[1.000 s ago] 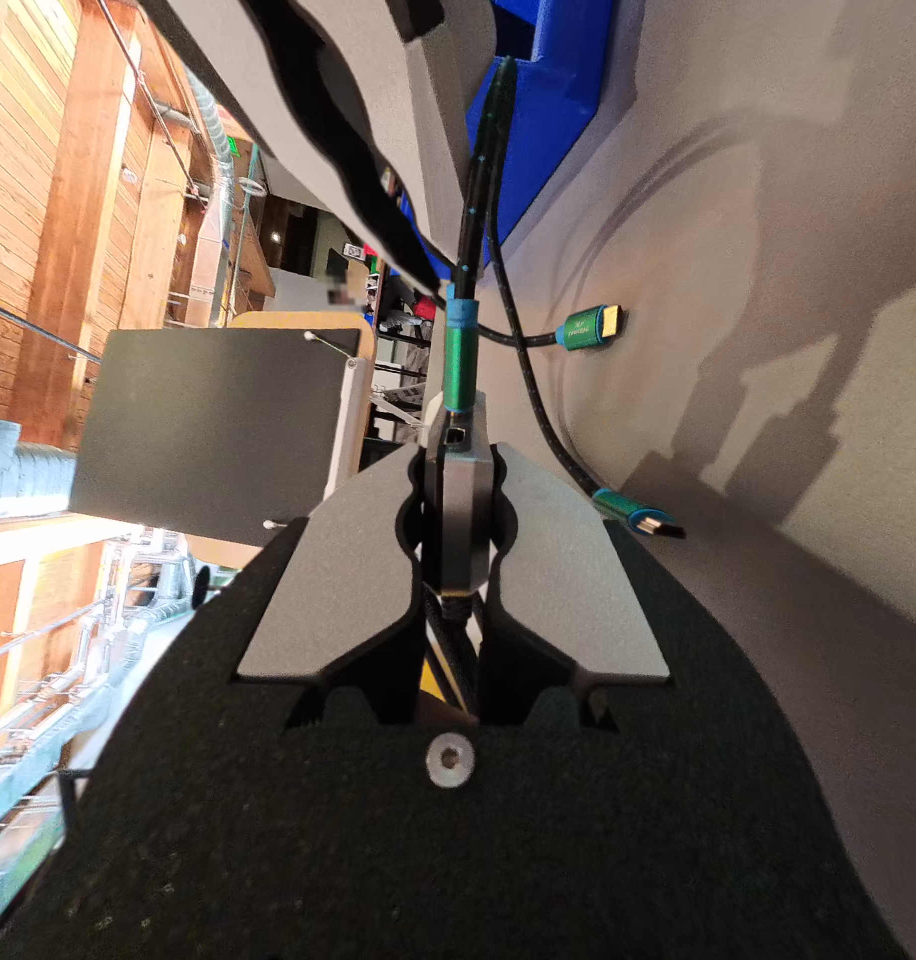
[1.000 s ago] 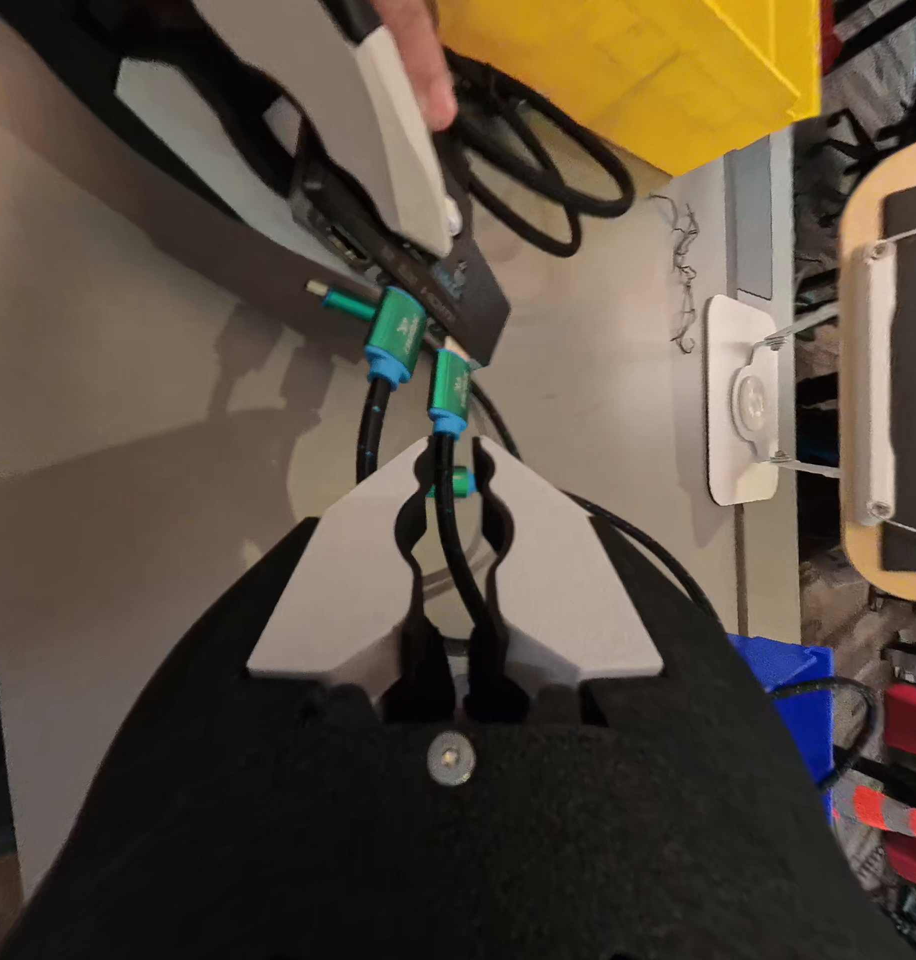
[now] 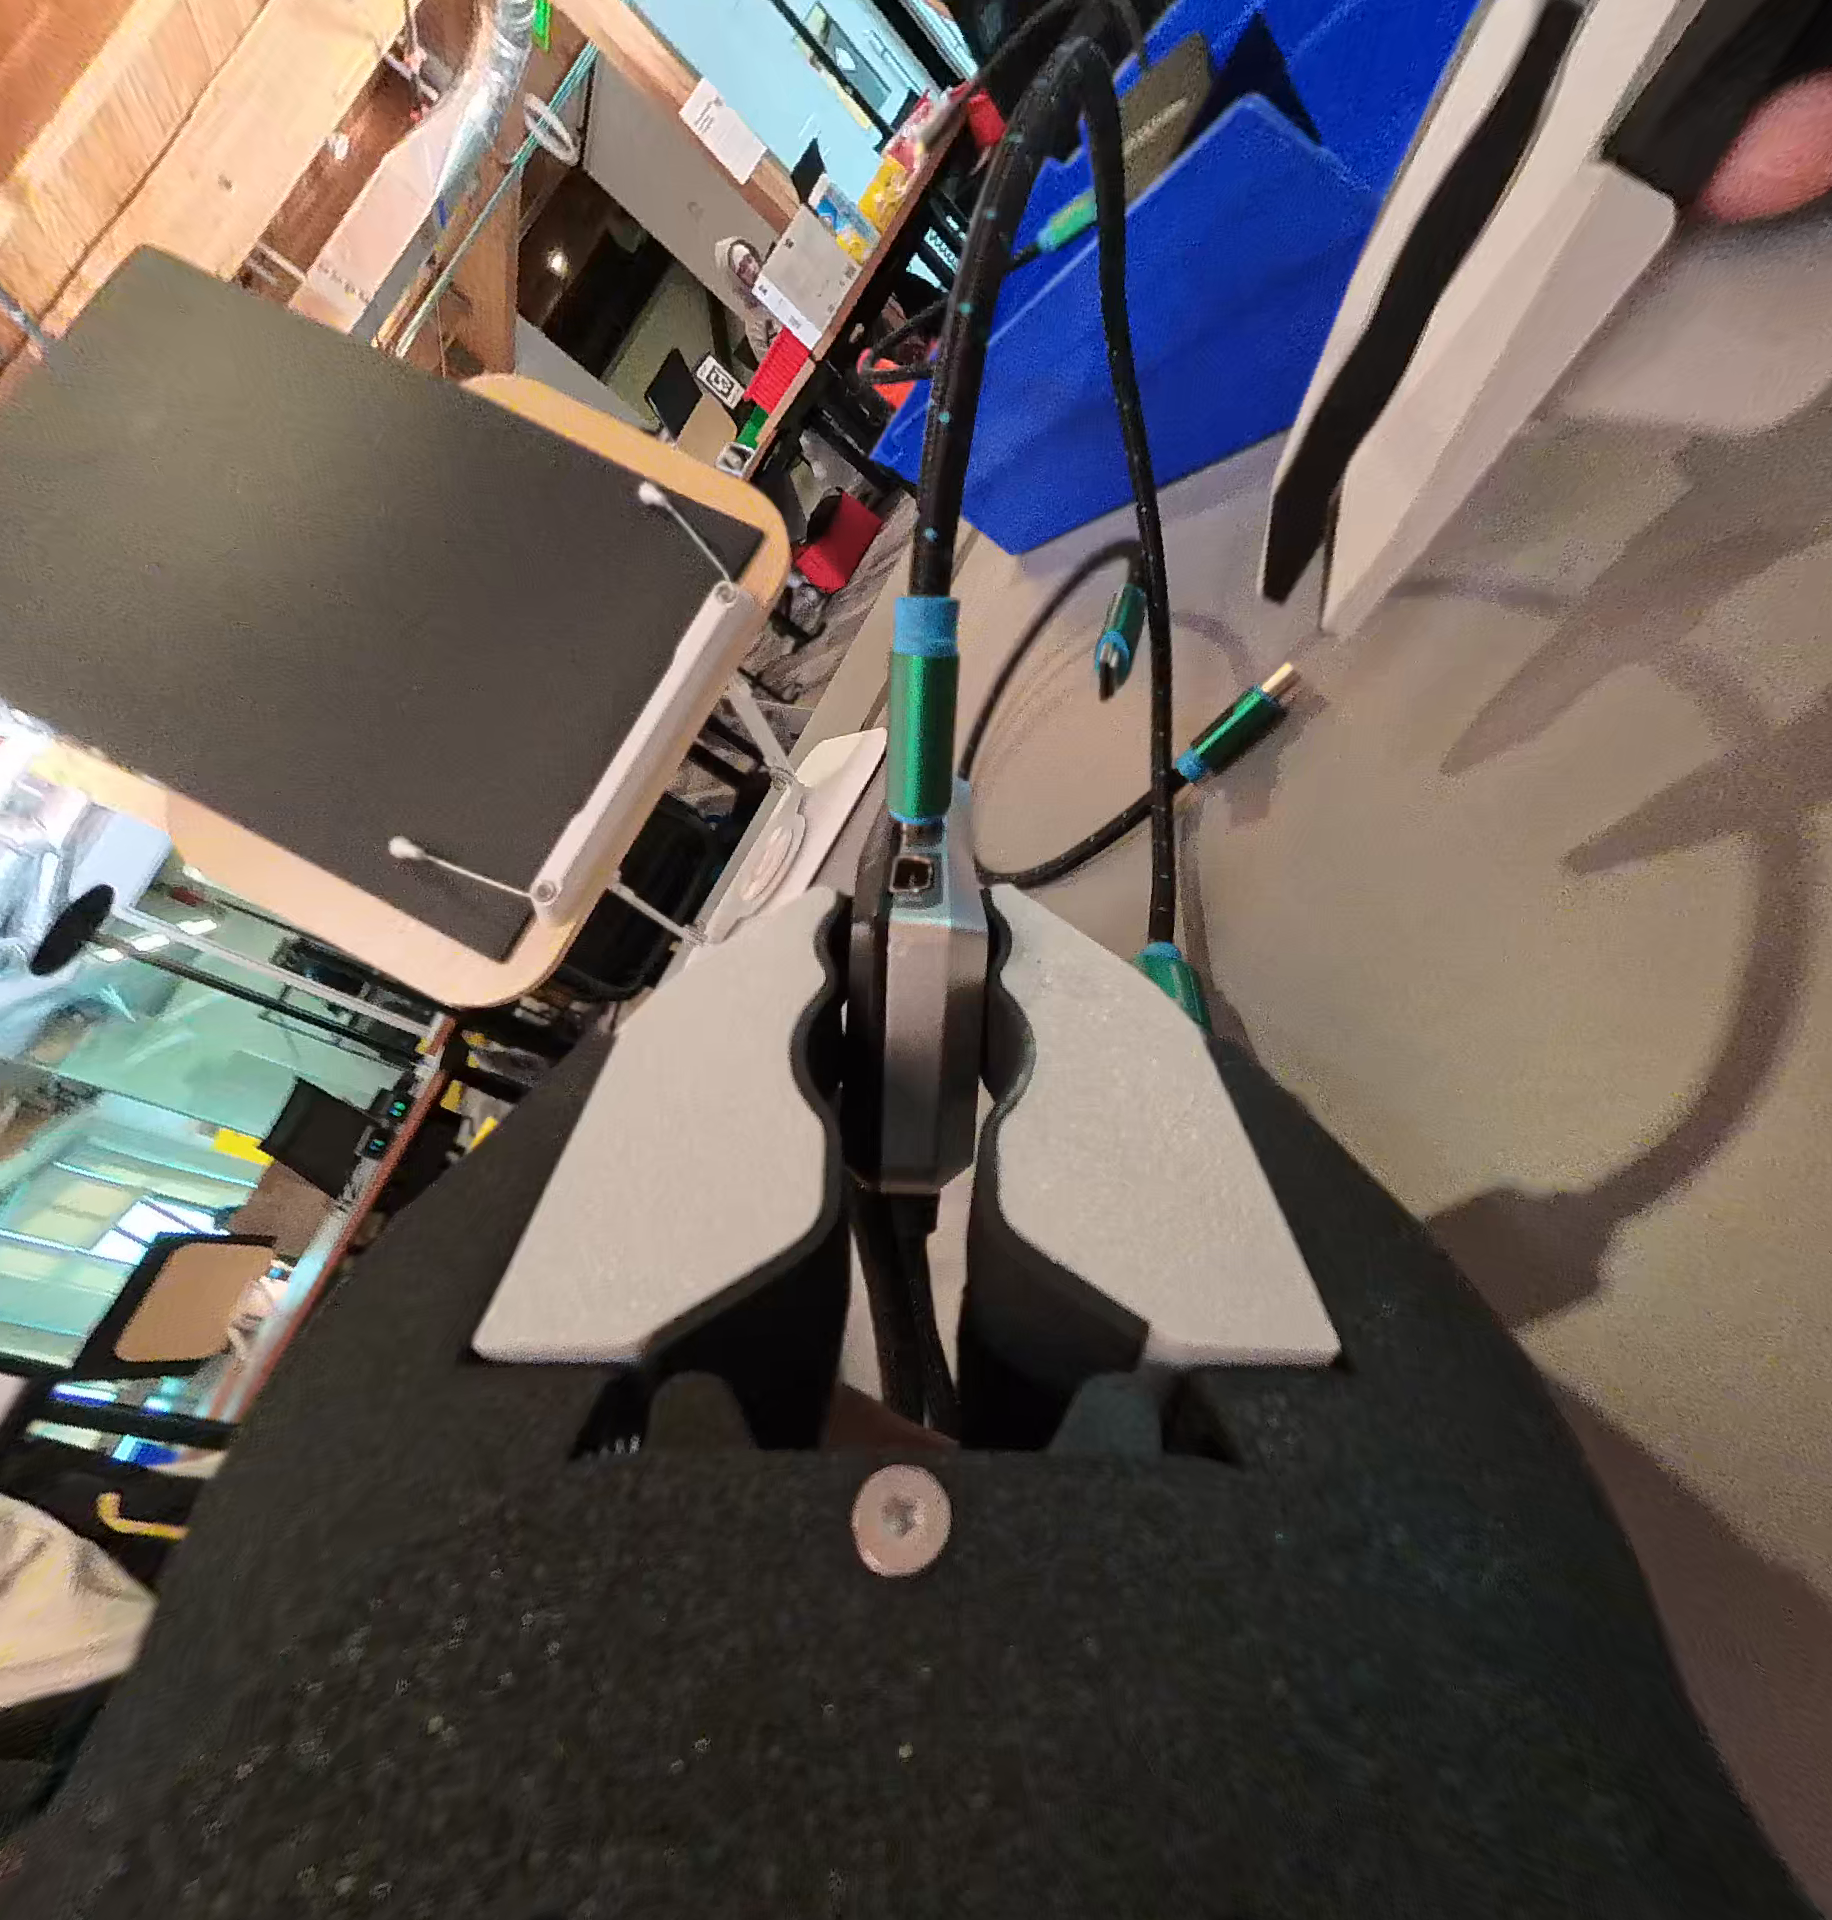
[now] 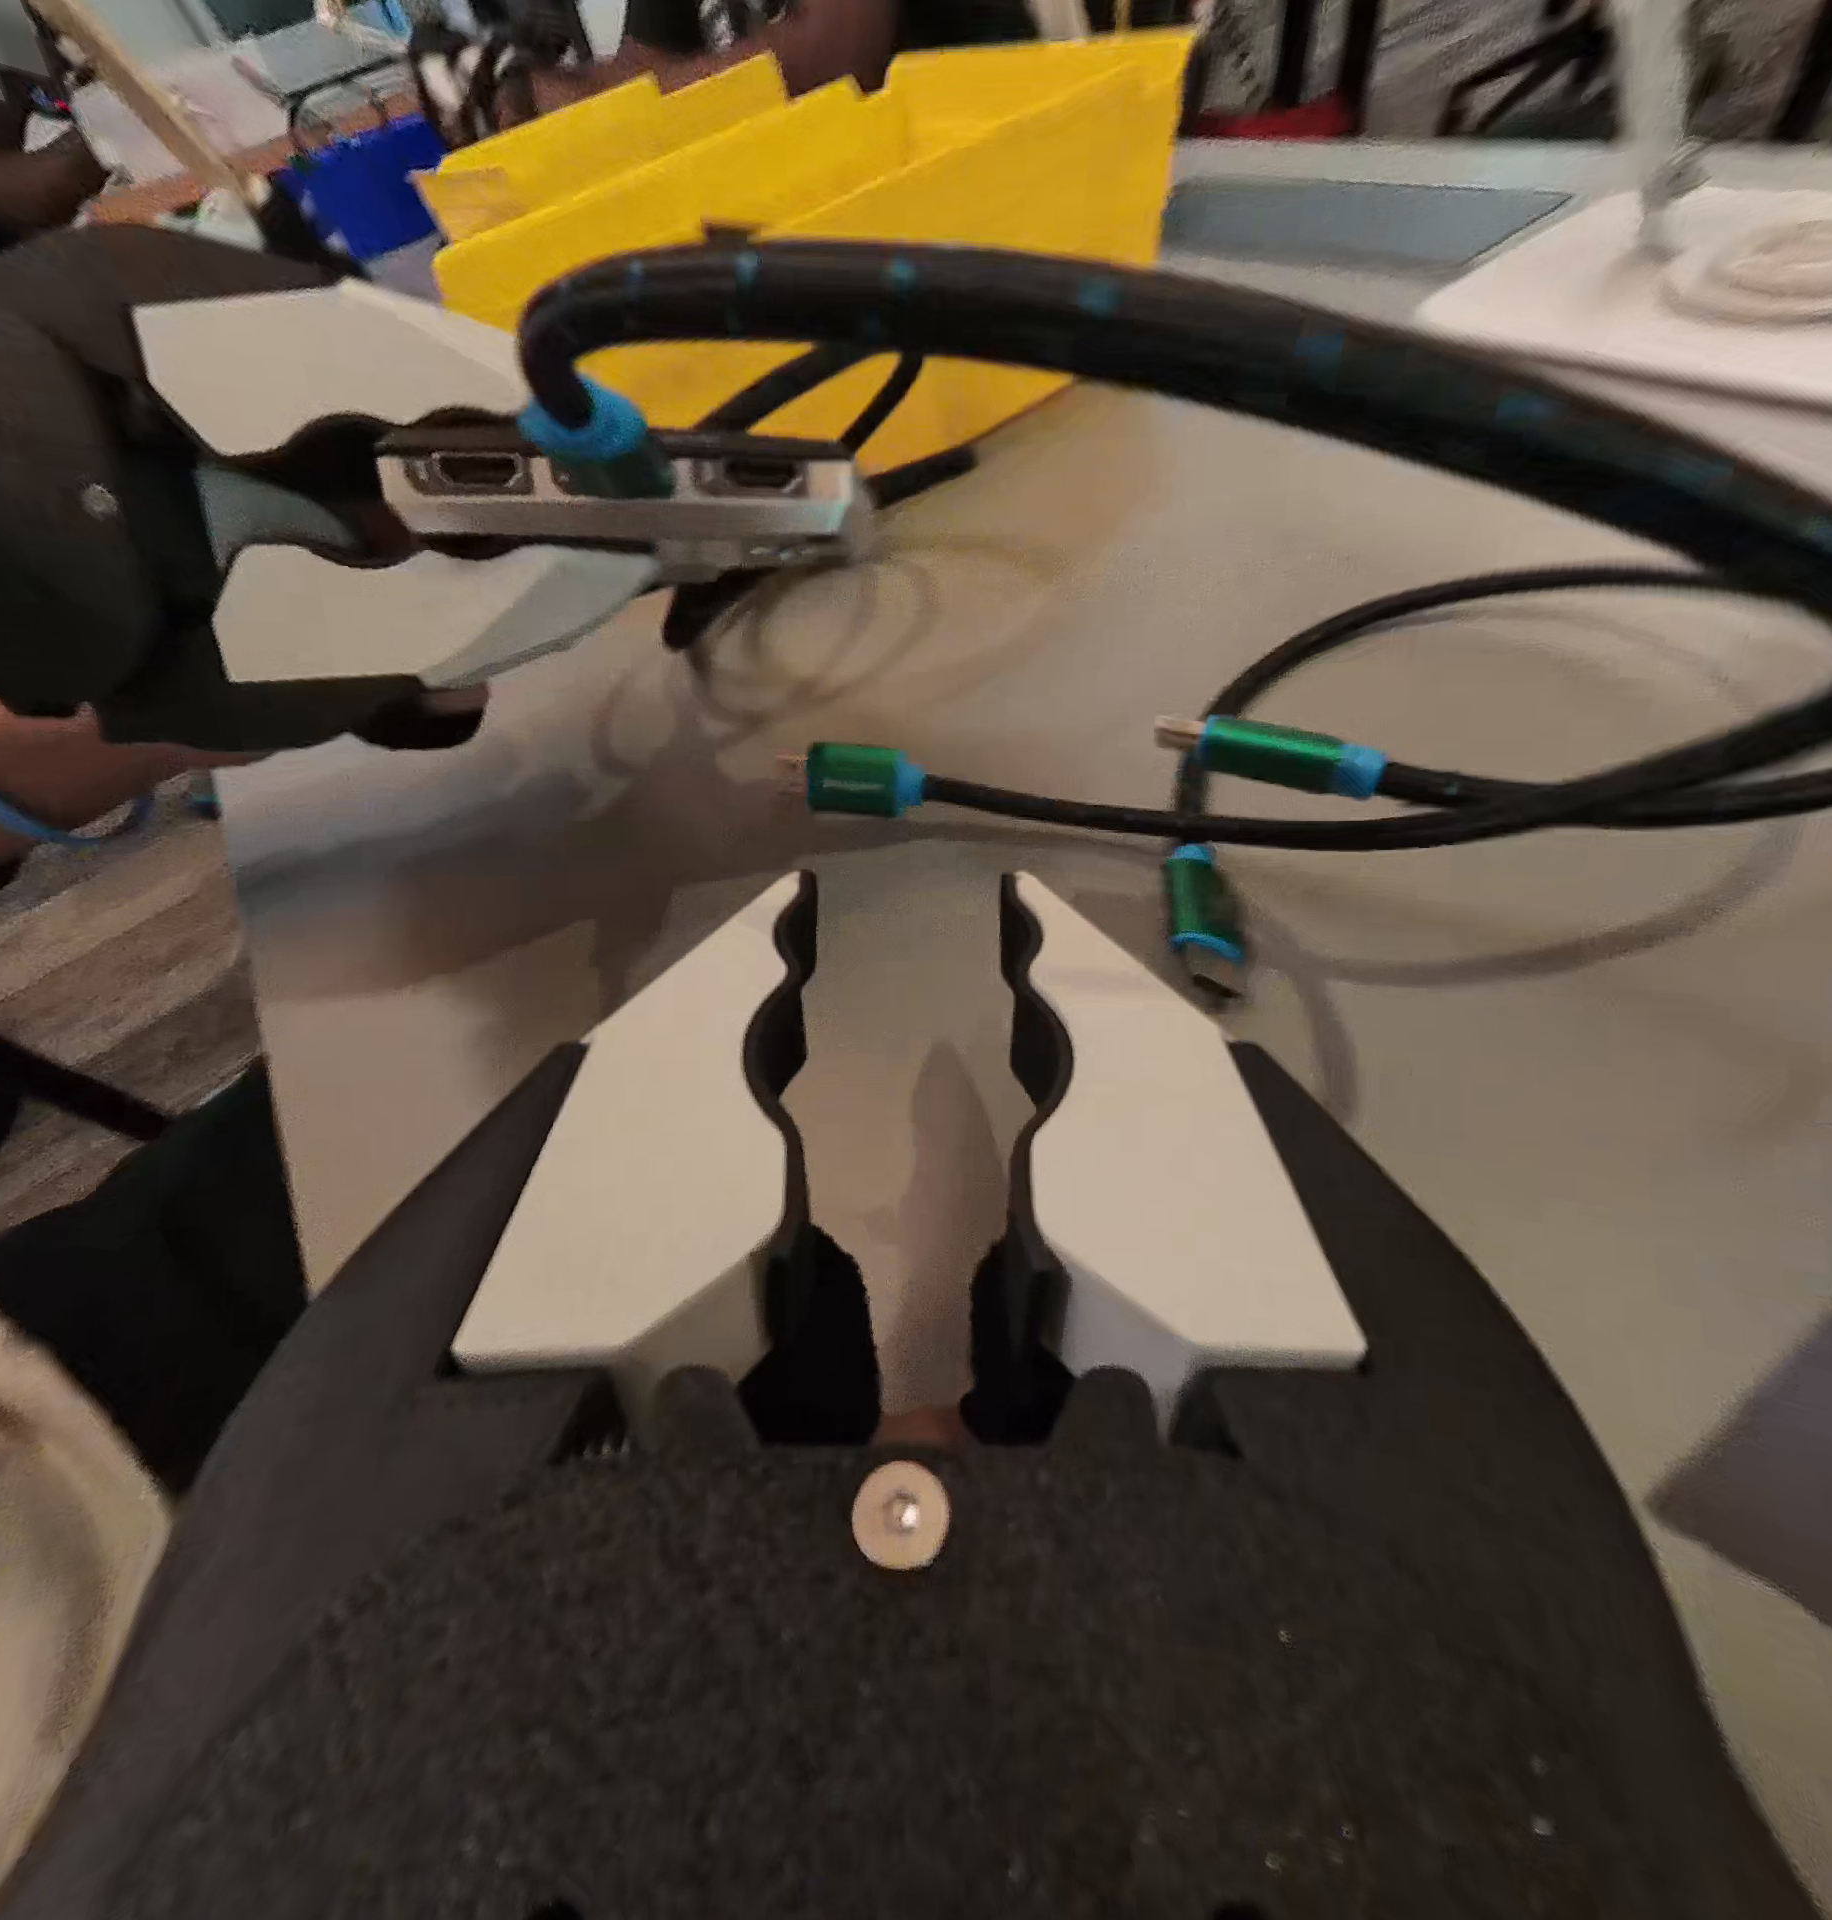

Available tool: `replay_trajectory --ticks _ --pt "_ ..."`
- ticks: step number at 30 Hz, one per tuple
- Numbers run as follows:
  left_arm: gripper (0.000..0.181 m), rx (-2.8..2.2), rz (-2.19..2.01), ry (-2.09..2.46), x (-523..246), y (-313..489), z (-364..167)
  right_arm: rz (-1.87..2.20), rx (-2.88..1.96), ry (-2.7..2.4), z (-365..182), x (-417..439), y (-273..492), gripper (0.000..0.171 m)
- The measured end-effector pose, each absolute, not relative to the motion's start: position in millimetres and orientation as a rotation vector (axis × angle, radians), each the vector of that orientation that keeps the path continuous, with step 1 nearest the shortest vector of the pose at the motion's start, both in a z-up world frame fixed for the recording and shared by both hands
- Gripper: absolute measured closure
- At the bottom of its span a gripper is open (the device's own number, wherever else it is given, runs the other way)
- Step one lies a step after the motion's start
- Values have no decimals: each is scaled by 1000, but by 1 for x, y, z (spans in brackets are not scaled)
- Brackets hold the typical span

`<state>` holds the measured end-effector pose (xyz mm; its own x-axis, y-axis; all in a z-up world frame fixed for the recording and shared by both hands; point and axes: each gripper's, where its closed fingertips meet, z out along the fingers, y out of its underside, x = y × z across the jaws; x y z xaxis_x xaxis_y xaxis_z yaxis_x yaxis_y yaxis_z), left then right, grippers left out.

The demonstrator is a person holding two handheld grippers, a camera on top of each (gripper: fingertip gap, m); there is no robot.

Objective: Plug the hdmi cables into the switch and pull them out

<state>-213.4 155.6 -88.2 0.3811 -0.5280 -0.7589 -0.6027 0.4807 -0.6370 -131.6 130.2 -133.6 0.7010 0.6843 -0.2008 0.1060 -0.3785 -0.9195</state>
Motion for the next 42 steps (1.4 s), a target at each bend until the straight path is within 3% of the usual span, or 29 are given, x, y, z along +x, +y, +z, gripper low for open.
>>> replay_trajectory --ticks 3,10,23,28,35,42 --pt "160 -1201 21 1209 -216 161 -85 662 -1894 -497 -129 -100 150 137" --pt "160 -1195 12 1253 -213 156 -89 1146 -1967 -130 -127 -83 169 126" --pt "160 -1206 -97 1184 -251 162 -70 638 -2036 -35 -147 -56 201 127" --pt "160 -1206 -88 1183 -249 160 -70 679 -2105 -23 -160 -72 213 127" --pt "160 -1207 -82 1182 -247 160 -72 201 -2280 -395 -182 -73 207 142" --pt "160 -1216 -109 1139 -252 164 -67 691 -2309 -506 -169 -131 129 146"
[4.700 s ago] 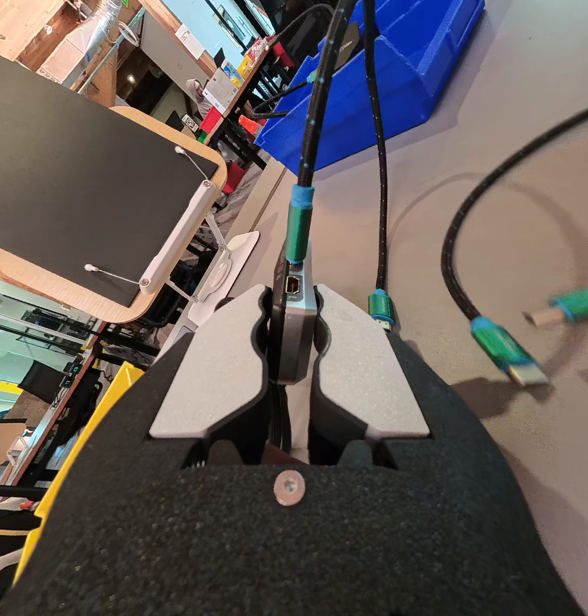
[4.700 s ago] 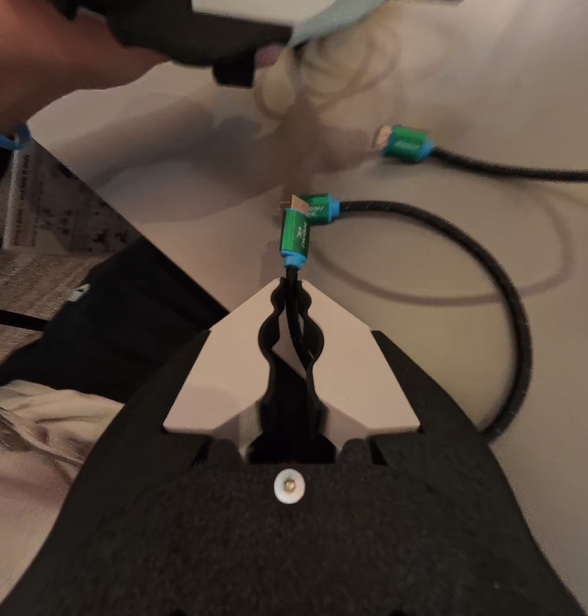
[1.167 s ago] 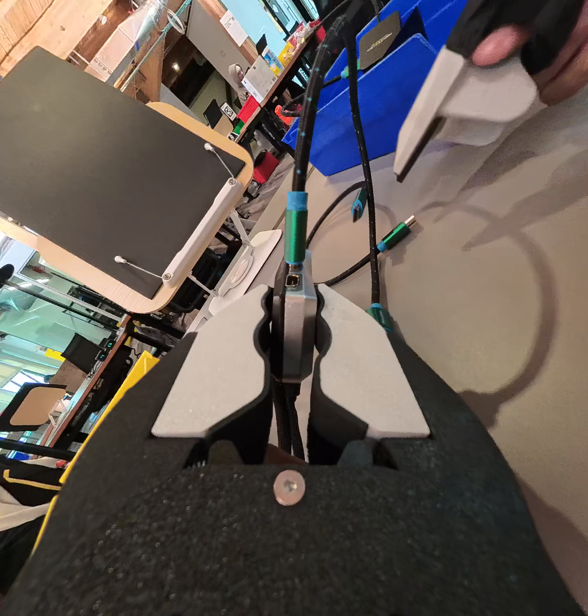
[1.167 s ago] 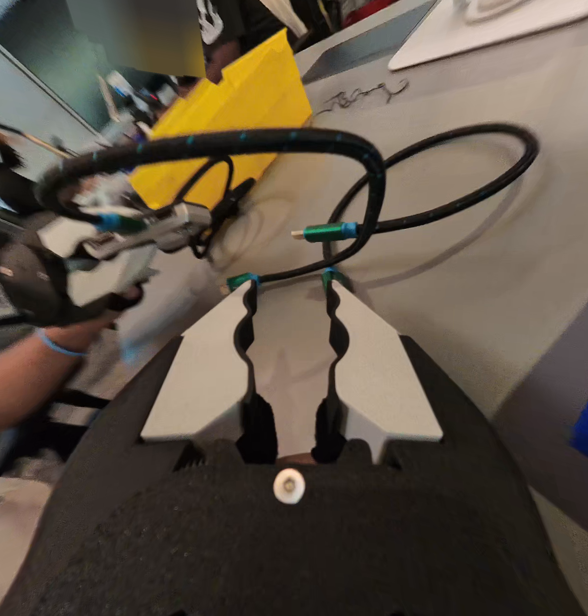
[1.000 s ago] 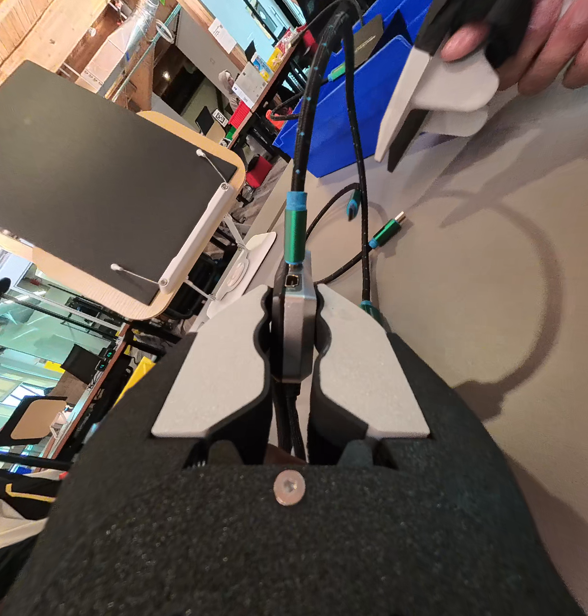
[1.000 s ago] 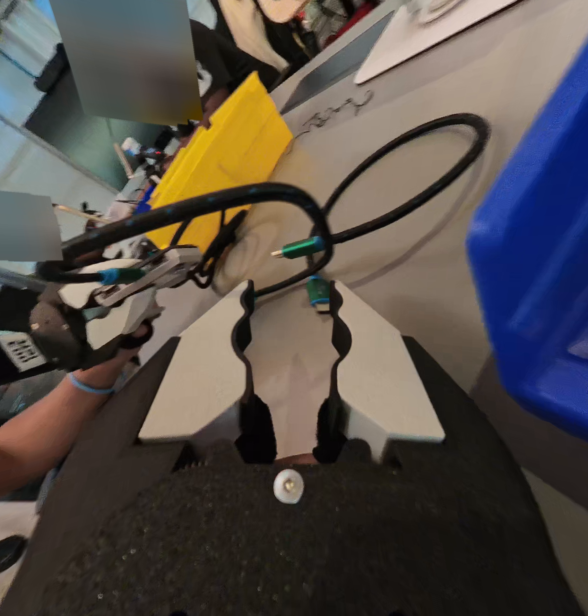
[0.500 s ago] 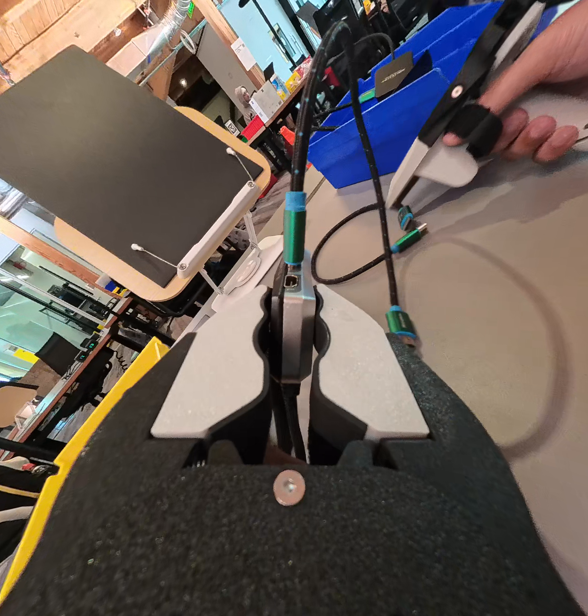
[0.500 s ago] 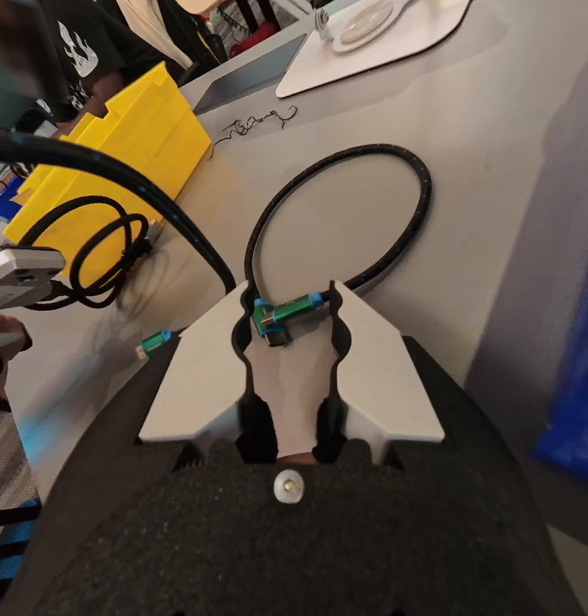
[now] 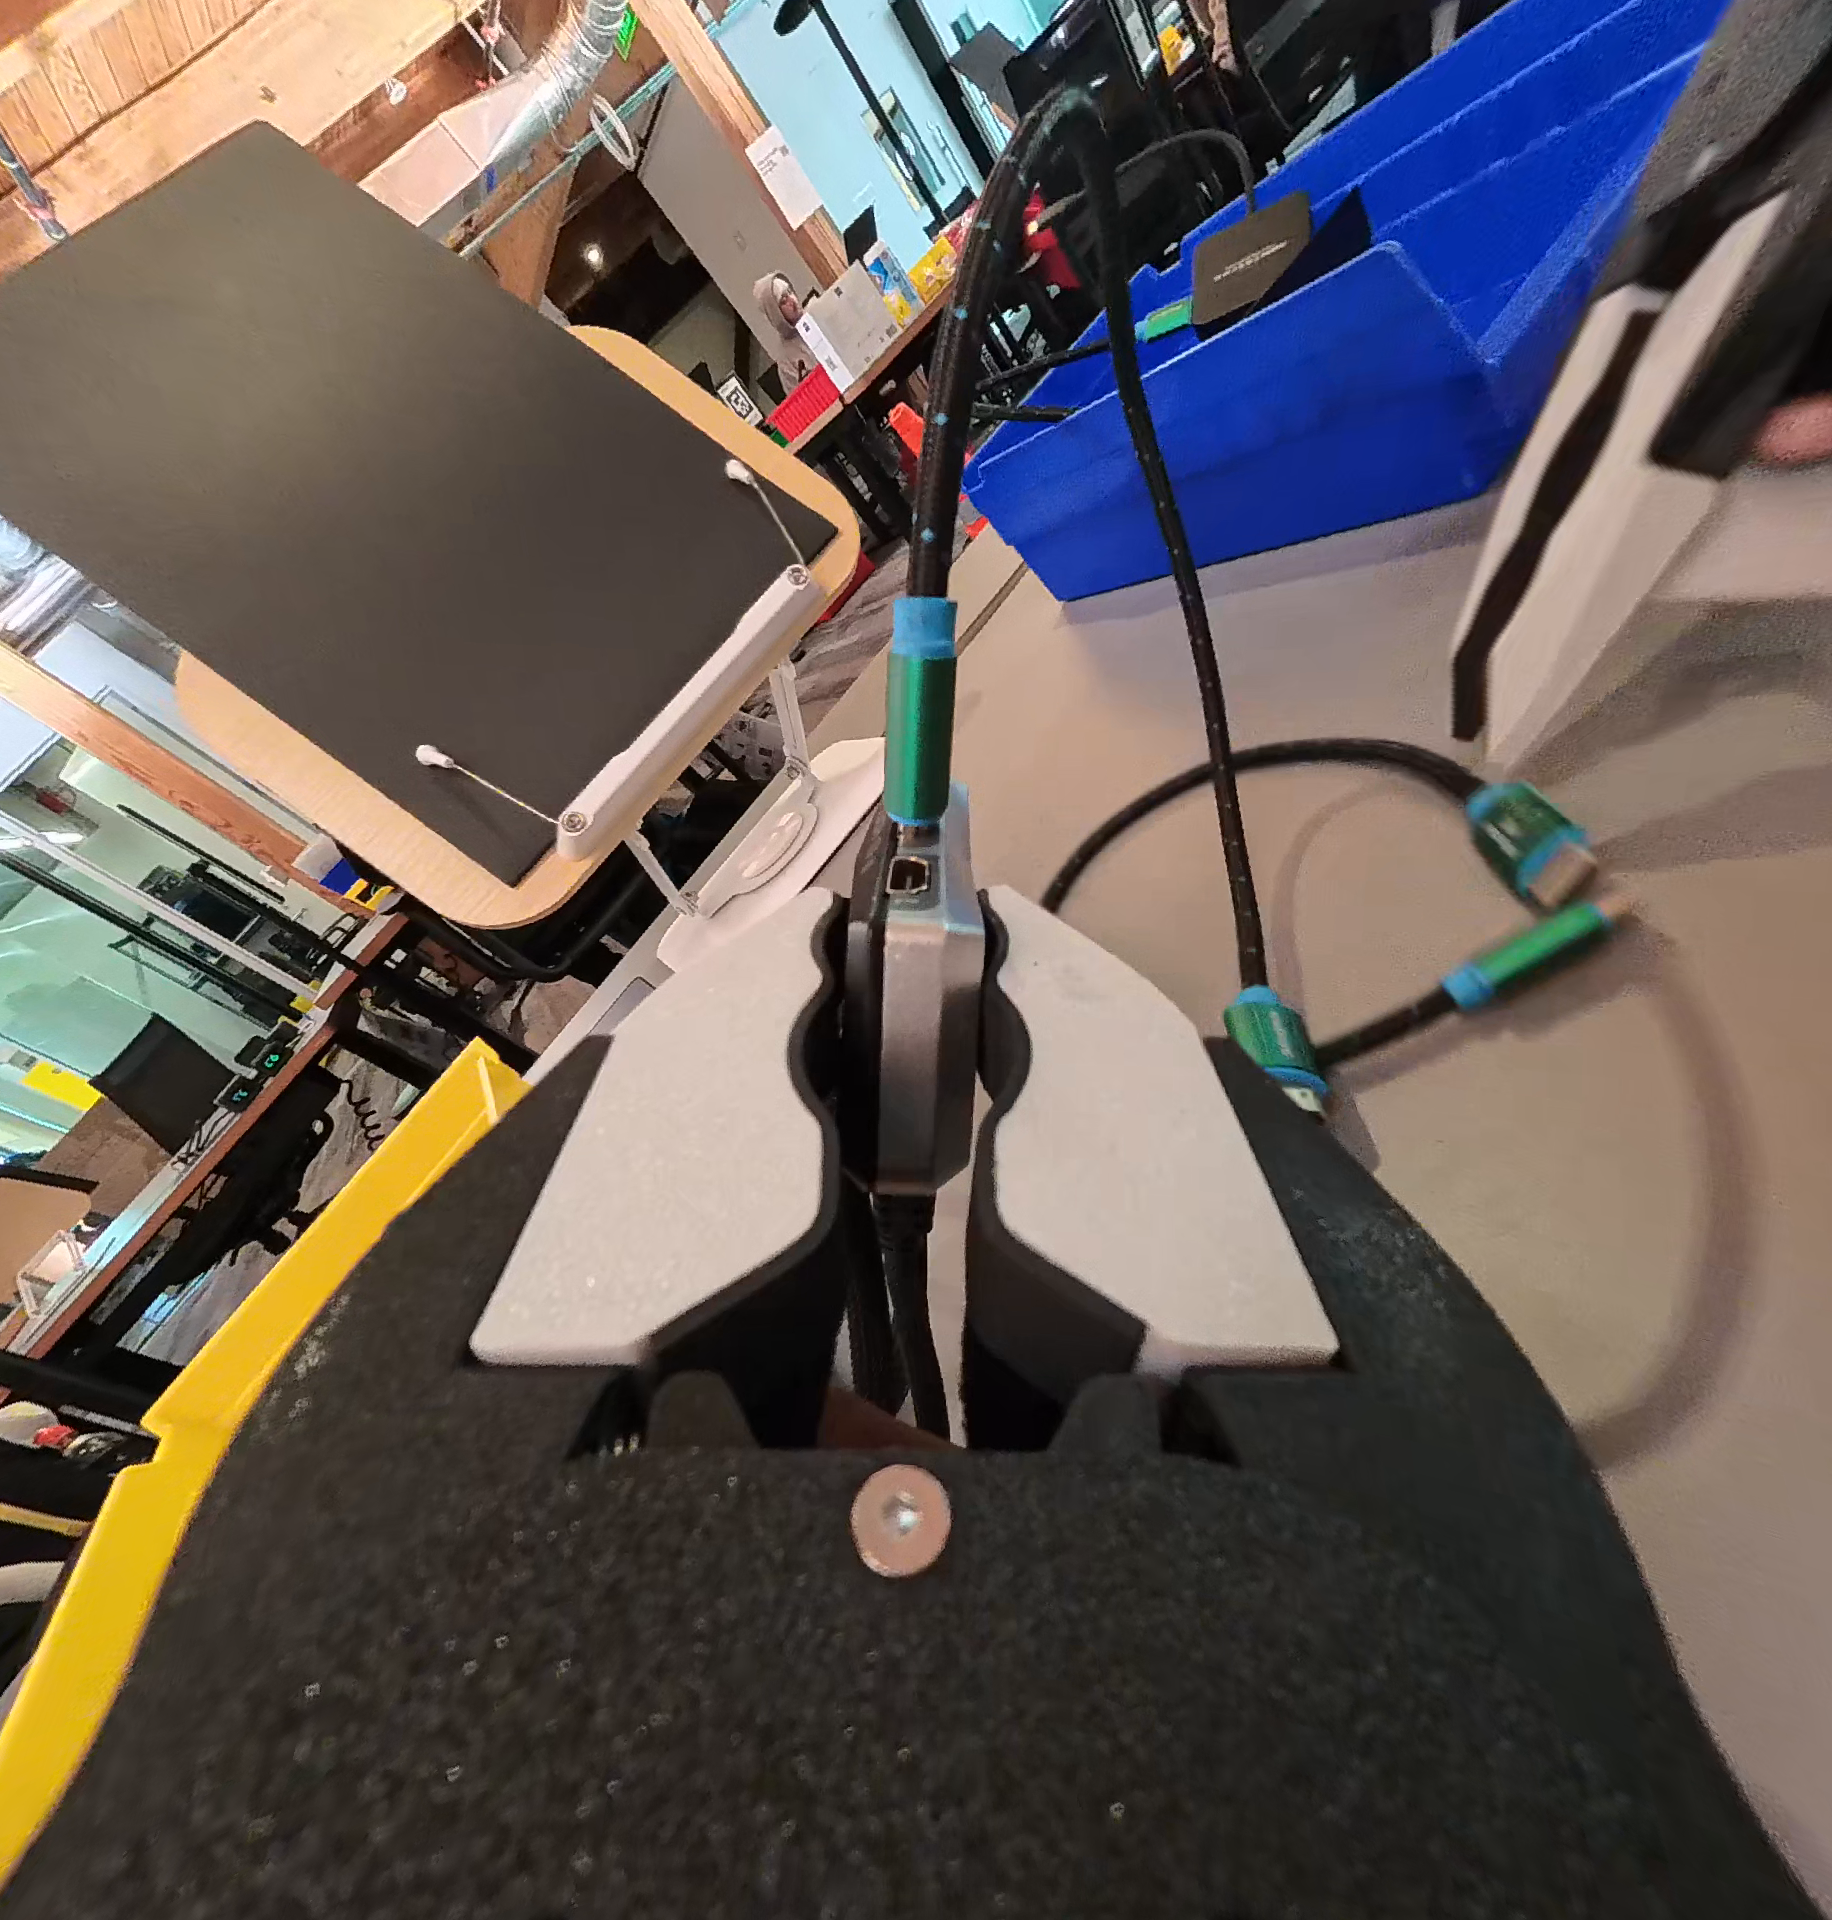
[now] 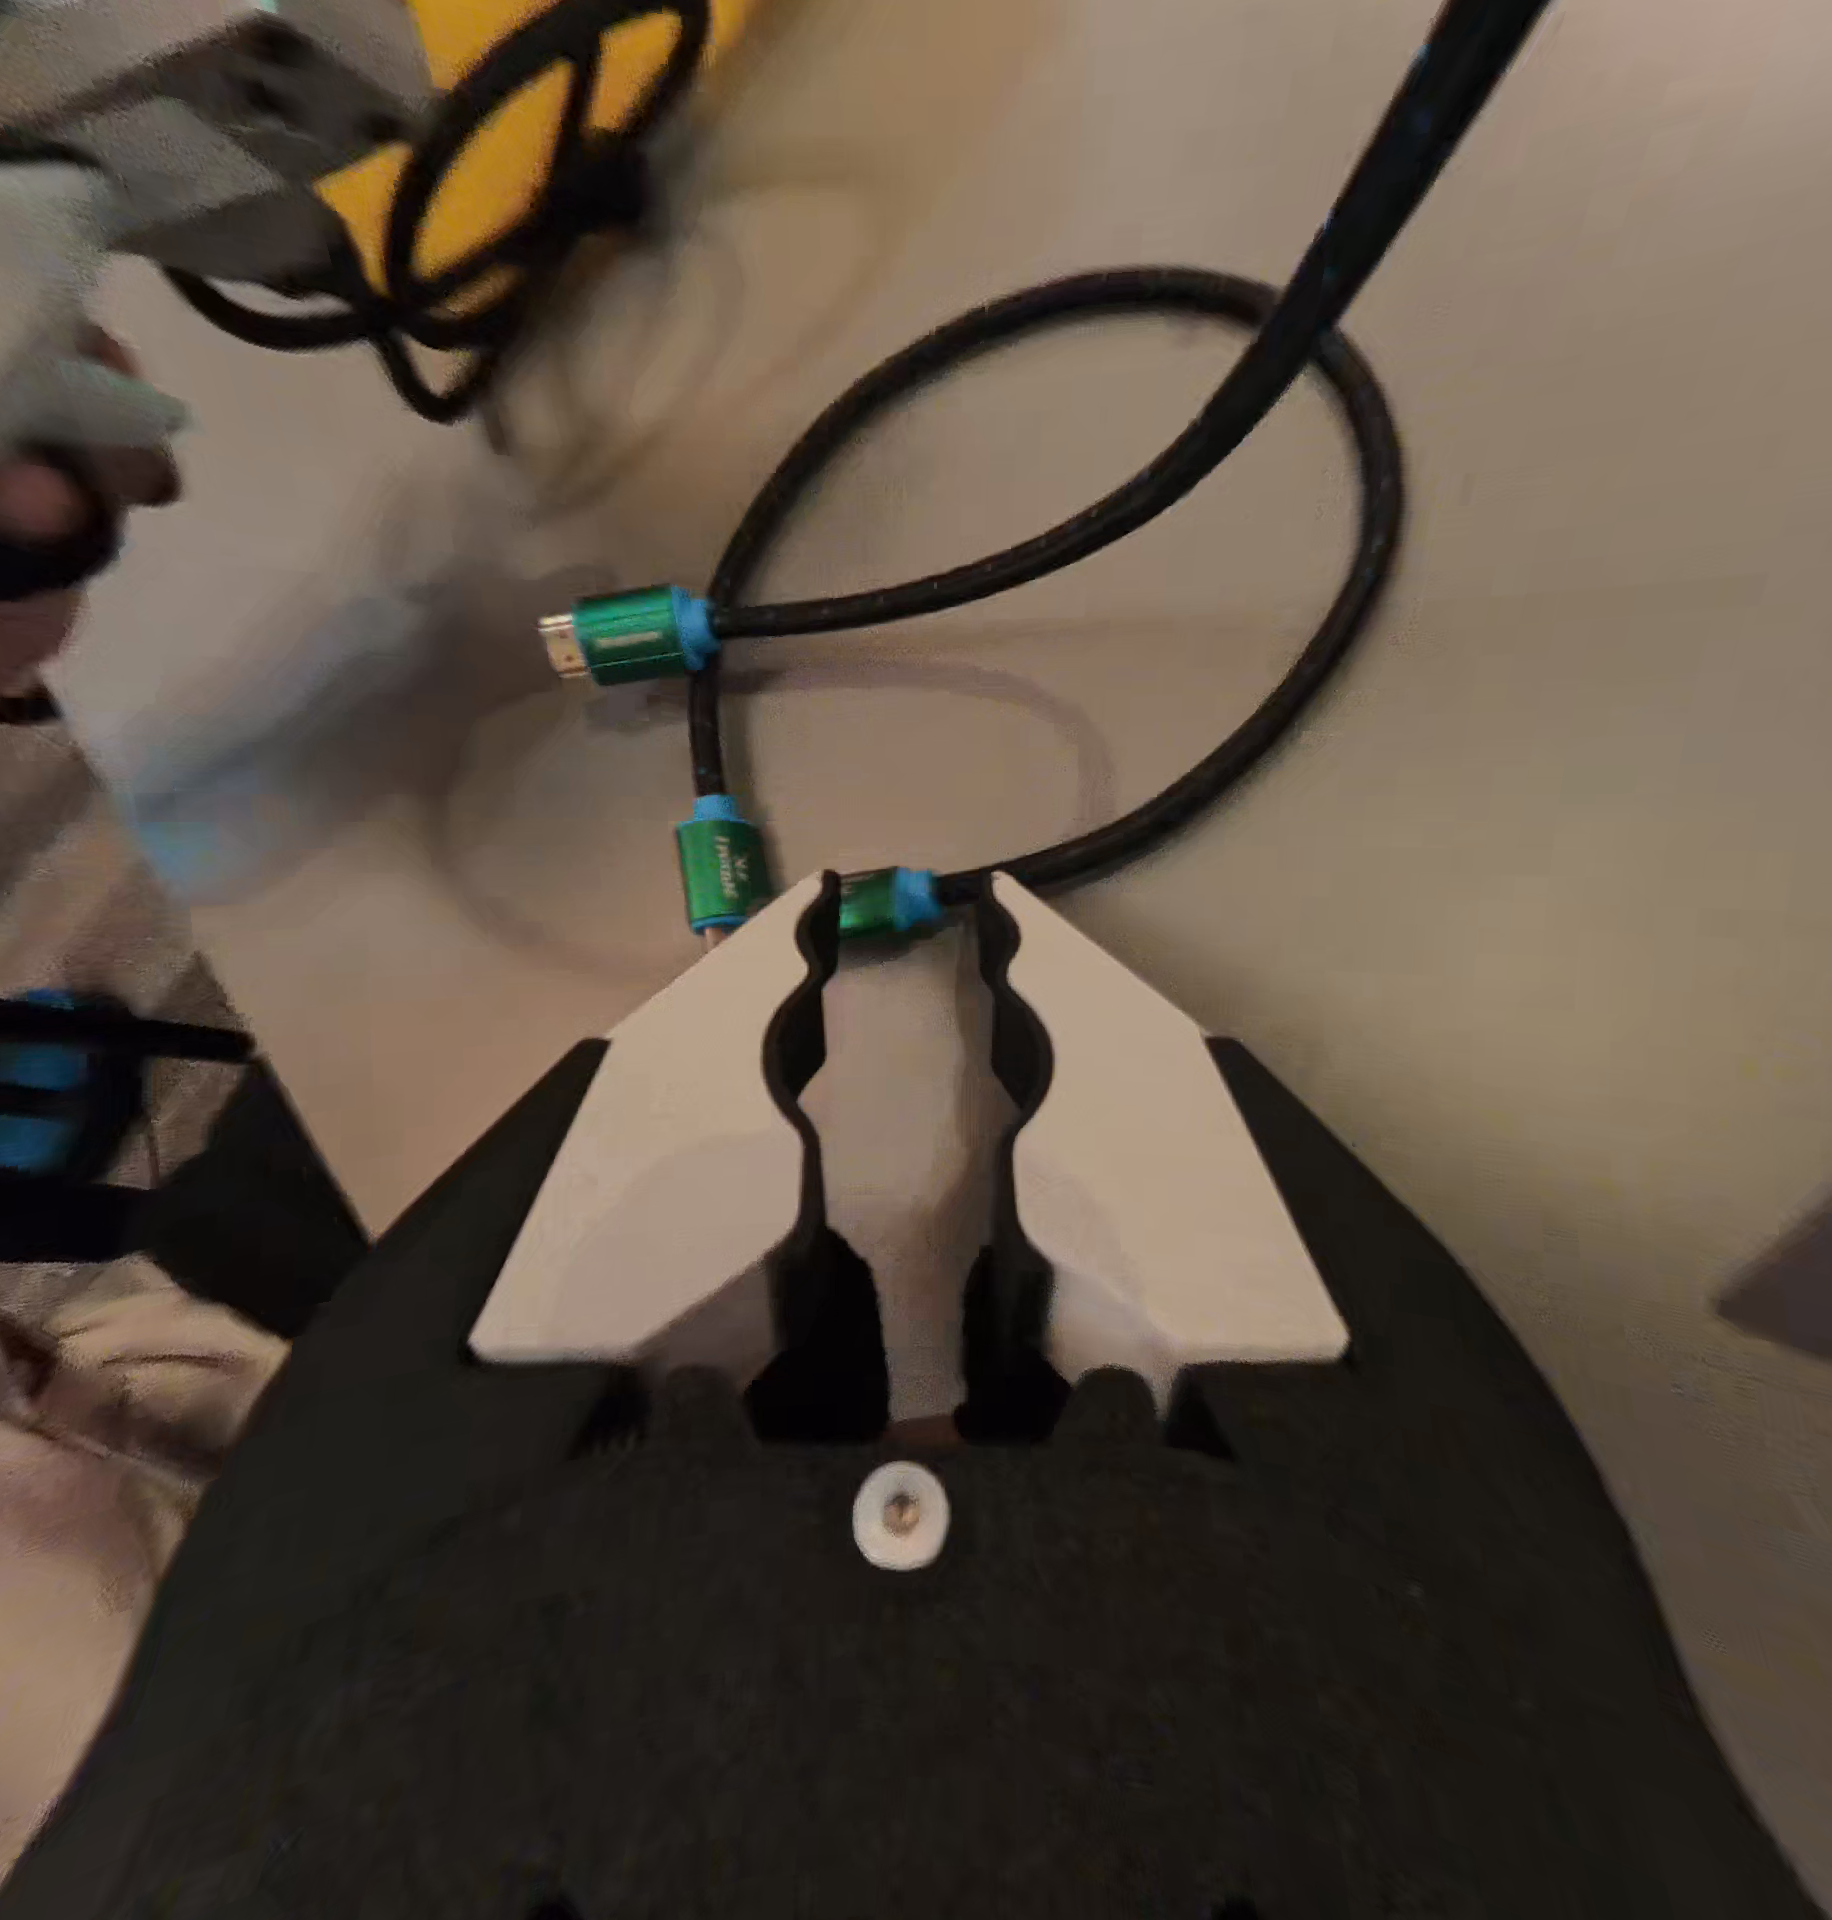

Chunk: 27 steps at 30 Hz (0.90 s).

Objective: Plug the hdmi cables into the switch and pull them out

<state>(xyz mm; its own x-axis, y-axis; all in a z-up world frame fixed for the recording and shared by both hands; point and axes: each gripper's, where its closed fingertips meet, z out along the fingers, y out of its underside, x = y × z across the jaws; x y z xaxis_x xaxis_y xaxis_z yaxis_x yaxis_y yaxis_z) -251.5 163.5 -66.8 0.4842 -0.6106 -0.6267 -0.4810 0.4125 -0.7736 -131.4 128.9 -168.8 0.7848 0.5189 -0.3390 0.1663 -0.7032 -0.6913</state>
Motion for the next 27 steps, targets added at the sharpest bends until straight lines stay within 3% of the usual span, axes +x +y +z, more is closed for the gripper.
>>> replay_trajectory --ticks 4,12,14,15,16,18,27 --pt "160 -1217 -98 1140 -250 165 -67 618 -2187 -593 -161 -118 128 138" --pt "160 -1219 -96 1157 -247 166 -70 614 -1842 -1347 -171 -168 106 128" --pt "160 -1219 -97 1158 -247 166 -70 658 -1852 -1401 -177 -176 103 134" --pt "160 -1219 -98 1159 -247 165 -70 698 -1905 -1436 -184 -176 97 150" --pt "160 -1219 -100 1159 -248 165 -70 732 -1946 -1442 -186 -175 94 156" --pt "160 -1220 -103 1159 -248 164 -71 820 -2041 -1418 -186 -170 82 158" --pt "160 -1185 -24 1238 -243 157 -82 461 -2255 -1037 -170 -154 44 166"
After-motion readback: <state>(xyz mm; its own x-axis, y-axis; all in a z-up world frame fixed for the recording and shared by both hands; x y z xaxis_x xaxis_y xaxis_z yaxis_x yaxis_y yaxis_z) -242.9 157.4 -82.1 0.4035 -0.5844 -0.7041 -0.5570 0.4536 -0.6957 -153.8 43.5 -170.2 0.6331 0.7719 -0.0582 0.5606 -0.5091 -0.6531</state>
